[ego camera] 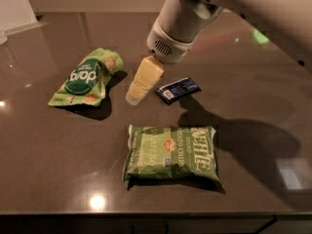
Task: Pick green rice chip bag
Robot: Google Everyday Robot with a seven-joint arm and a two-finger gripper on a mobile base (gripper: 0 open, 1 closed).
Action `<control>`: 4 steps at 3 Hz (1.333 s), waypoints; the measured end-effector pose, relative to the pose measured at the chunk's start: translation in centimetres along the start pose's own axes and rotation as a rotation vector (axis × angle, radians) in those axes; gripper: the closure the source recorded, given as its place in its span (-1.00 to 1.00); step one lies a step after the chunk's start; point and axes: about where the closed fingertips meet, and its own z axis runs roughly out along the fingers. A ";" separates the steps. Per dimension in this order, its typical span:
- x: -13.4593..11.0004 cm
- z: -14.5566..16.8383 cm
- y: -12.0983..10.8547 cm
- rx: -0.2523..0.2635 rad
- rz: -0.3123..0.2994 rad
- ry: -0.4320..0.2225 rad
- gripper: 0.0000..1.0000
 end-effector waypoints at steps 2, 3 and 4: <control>-5.4 4.8 0.6 -0.004 0.101 -0.001 -1.00; -7.5 6.6 1.1 -0.011 0.174 -0.003 -1.00; -9.5 7.9 2.3 -0.039 0.234 -0.005 -1.00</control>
Offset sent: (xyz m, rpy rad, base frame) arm 0.0425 0.1035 -0.0306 0.0471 0.0824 -0.1705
